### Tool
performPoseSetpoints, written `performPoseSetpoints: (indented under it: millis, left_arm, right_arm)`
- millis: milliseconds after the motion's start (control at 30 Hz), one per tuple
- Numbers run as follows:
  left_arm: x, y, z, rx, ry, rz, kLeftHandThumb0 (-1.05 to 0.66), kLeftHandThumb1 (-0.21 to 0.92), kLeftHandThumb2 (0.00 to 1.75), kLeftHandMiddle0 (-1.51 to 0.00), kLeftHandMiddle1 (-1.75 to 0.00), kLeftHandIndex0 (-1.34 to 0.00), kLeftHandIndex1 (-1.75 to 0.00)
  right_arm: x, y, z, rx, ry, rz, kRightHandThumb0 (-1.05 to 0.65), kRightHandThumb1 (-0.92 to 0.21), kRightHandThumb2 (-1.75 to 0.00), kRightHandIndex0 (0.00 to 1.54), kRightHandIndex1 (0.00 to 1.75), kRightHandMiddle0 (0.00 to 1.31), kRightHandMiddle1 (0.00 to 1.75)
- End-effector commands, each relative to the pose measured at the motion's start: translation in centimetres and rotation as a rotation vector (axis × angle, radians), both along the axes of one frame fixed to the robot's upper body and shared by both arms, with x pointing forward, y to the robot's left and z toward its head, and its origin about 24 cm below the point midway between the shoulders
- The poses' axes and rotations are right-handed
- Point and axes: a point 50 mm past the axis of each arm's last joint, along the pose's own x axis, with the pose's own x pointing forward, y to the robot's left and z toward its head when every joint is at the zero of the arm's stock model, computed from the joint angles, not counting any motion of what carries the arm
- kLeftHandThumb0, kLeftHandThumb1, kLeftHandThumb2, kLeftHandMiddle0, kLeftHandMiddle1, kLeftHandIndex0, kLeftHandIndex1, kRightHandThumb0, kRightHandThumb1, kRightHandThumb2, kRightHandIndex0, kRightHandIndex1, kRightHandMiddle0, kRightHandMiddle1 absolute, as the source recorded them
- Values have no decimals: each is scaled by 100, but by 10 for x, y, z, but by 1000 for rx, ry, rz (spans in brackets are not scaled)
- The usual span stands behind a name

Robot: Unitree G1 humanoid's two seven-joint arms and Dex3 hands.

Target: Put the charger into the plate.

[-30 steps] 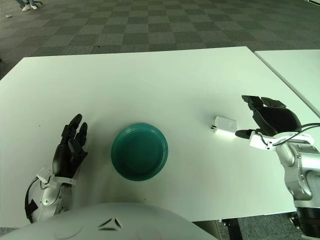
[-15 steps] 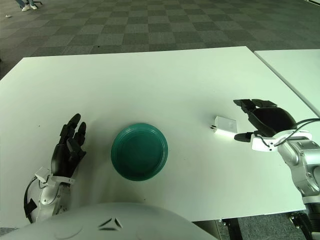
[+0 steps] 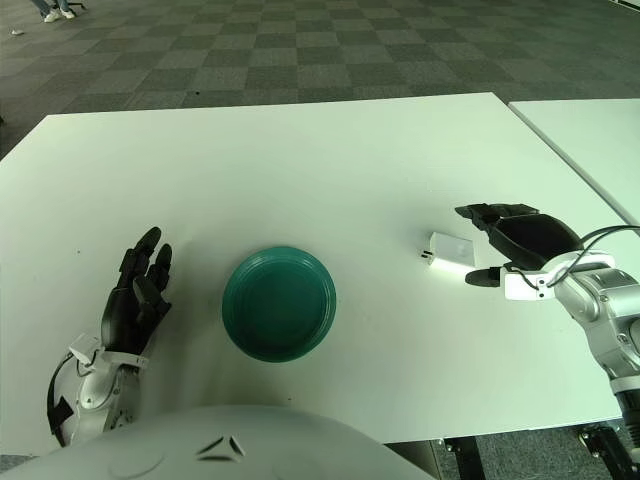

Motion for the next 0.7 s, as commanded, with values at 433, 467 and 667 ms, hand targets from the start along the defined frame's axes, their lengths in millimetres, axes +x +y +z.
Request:
performPoseSetpoints:
  millis: [433,467,667]
  left_arm:
    - [-8,0,-13,-17,86,5,-88,92,103,-19,0,0,-54]
    - [-8,-1,-13,-17,86,5,-88,92,103,-19,0,0,-54]
    - [-8,-1,-13,-17,85,4,-88,92,103,-19,0,0,-54]
  right_arm:
    - [8,13,-2,-21,34,64,-105,-92,-54,17,1,0,32]
    - [9,13,-3,-17,37,64,-105,-92,-55,17,1,0,31]
    - [13,17,-8,-1,53,62,-105,-92,-56,18,1,0,30]
